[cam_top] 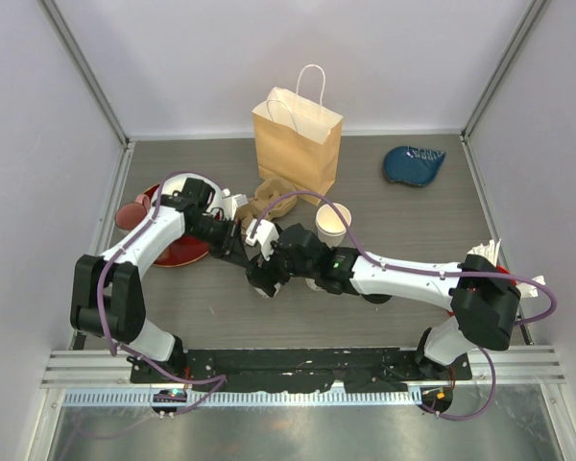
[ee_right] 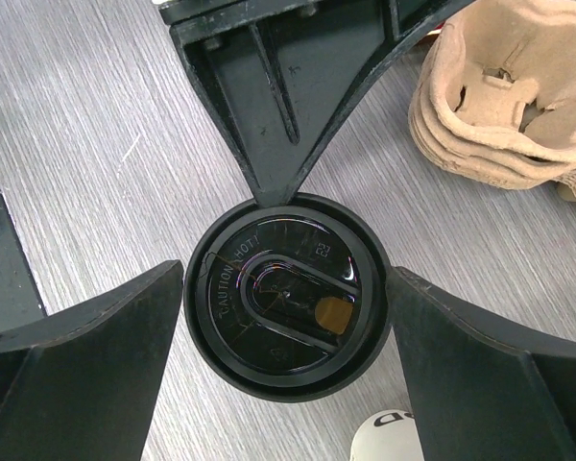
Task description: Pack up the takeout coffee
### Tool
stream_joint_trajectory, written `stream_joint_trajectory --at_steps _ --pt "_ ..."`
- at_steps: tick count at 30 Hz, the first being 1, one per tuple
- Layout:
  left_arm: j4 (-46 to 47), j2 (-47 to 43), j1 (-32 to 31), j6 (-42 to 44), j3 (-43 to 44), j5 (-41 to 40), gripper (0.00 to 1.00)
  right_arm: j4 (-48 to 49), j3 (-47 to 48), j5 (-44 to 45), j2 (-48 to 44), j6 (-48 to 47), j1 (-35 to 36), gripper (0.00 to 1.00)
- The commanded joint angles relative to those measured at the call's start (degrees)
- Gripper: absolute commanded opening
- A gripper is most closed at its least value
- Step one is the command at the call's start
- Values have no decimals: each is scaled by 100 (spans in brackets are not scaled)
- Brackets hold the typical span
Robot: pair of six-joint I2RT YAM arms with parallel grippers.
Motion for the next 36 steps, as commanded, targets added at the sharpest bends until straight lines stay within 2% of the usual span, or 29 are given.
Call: stream_joint_trajectory --at_steps 1,9,16,19,20,21,24,27,31,36 --pt "-71 -27 -55 249 -24 -186 0 -316 253 88 -38 56 -50 90" --pt "-97 -10 -55 249 20 -142 0 -431 192 114 146 -67 -50 89" --pt "-115 25 -55 231 55 -80 0 -493 86 360 410 -138 -50 83" --pt "-115 43 -55 258 38 -54 0 -440 -115 448 489 -42 -33 76" --pt "-115 69 -55 249 38 -54 0 -423 -177 544 515 2 -24 64" --pt "-124 78 -55 258 38 -37 0 -396 -308 650 507 73 28 57" --pt "-132 235 -46 231 82 25 0 -317 -563 773 568 196 125 52" --pt "-133 420 -20 179 126 95 0 -282 -810 1037 542 380 239 52" --pt "-80 439 -19 179 152 209 0 -141 -1056 1099 393 407 275 63" --pt "-98 158 -81 240 196 324 0 -282 -574 827 463 328 275 75"
